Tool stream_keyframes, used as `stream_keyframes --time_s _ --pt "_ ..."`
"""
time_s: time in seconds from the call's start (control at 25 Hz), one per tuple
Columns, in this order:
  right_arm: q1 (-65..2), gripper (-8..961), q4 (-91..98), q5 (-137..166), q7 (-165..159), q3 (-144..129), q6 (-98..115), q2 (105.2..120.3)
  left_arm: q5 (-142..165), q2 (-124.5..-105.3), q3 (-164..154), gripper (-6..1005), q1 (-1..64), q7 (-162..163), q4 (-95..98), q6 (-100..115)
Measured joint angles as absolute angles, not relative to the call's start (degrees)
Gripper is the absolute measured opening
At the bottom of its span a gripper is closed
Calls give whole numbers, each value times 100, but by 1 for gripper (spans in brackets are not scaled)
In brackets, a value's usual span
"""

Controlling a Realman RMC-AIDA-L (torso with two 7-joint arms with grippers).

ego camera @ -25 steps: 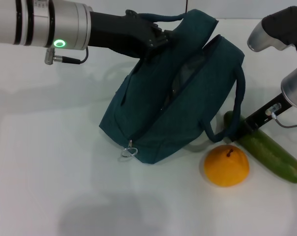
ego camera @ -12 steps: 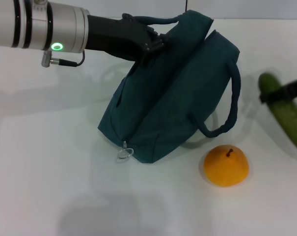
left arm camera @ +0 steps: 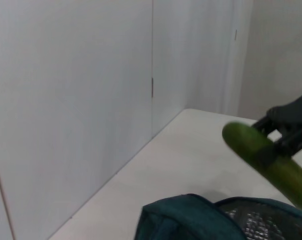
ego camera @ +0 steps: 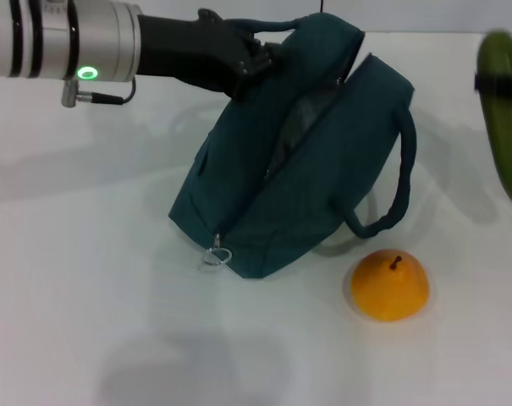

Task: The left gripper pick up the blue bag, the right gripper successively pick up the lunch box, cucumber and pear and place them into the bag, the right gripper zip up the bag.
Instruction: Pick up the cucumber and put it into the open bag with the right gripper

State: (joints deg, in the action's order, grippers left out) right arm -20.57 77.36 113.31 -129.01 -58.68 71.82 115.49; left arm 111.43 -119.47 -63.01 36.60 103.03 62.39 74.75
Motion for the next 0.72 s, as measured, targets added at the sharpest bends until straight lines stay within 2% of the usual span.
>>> stream_keyframes --time_s 0.36,0.72 --pt "-2070 628 6568 8030 -9939 -5740 7776 11533 11116 -11952 -6302 43 3527 10306 6535 7470" --pt "-2820 634 5328 6765 -8610 -5780 8703 11536 11142 -11946 -6337 43 3625 10299 6547 7467"
